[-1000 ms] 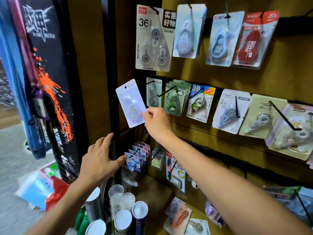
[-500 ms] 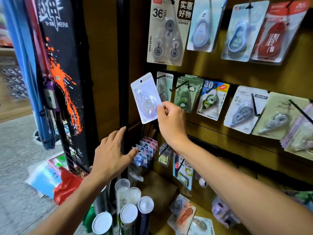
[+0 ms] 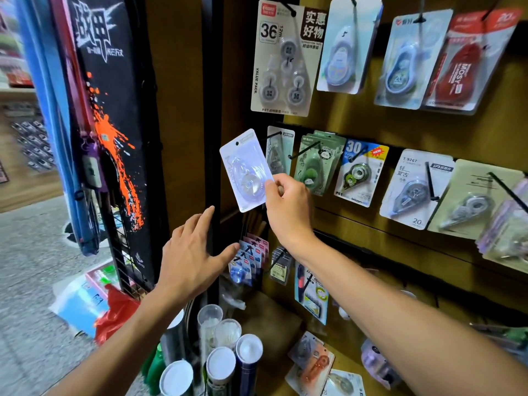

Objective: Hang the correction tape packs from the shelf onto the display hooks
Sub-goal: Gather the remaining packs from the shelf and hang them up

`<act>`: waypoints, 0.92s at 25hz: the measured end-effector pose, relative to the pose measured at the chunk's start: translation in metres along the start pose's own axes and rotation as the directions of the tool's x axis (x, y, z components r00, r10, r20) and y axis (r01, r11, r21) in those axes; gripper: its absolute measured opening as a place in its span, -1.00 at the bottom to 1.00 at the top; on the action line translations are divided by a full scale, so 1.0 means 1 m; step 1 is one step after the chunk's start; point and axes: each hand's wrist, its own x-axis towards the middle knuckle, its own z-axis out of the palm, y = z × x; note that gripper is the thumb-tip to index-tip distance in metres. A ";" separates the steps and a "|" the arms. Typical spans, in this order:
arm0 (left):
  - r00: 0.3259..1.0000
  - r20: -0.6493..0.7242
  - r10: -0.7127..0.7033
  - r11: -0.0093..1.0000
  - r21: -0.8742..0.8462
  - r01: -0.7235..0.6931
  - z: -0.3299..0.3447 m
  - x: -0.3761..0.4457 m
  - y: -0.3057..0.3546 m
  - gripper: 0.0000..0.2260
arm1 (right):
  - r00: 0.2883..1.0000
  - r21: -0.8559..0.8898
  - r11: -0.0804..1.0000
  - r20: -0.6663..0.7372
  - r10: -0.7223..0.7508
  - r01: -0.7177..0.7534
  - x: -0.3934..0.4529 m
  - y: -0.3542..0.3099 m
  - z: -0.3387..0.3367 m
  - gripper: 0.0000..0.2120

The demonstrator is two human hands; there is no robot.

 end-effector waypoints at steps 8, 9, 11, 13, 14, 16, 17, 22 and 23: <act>1.000 0.001 -0.008 1.000 -0.021 0.008 -0.001 -0.003 0.001 -0.20 | 0.999 -0.053 0.998 -0.031 0.043 -0.045 0.017 0.010 0.007 -0.87; 1.000 -0.004 -0.007 1.000 -0.028 0.007 -0.001 -0.002 0.002 -0.22 | 0.999 -0.099 0.995 -0.031 0.025 -0.028 0.022 0.012 0.008 -0.86; 1.000 -0.004 -0.005 0.999 -0.052 0.005 -0.001 -0.001 0.003 -0.24 | 0.997 -0.151 0.986 -0.005 0.075 -0.074 0.037 0.019 0.010 -0.82; 1.000 0.002 -0.001 0.998 -0.064 0.002 -0.001 0.000 0.002 -0.22 | 0.982 -0.122 0.976 0.034 0.187 -0.181 0.054 0.027 0.010 -0.78; 1.000 0.003 0.004 0.998 -0.068 -0.004 0.000 0.001 0.002 -0.21 | 0.970 -0.113 0.967 0.060 0.234 -0.227 0.063 0.031 0.010 -0.73; 1.000 0.005 0.013 0.996 -0.087 -0.013 0.002 -0.001 0.003 -0.24 | 0.929 -0.098 0.941 0.159 0.335 -0.323 0.076 0.037 0.008 -0.59; 1.000 0.011 0.018 0.996 -0.093 -0.017 0.004 -0.001 0.003 -0.26 | 0.890 -0.044 0.917 0.225 0.396 -0.397 0.082 0.041 0.008 -0.55; 0.998 0.057 0.026 0.993 -0.117 -0.019 0.007 -0.009 0.009 -0.23 | 0.669 0.190 0.674 0.470 0.576 -0.714 0.073 0.064 -0.003 -0.35; 0.998 0.063 0.022 0.991 -0.134 -0.013 0.005 -0.012 0.012 -0.23 | 0.667 0.201 0.667 0.476 0.574 -0.718 0.061 0.068 -0.009 -0.36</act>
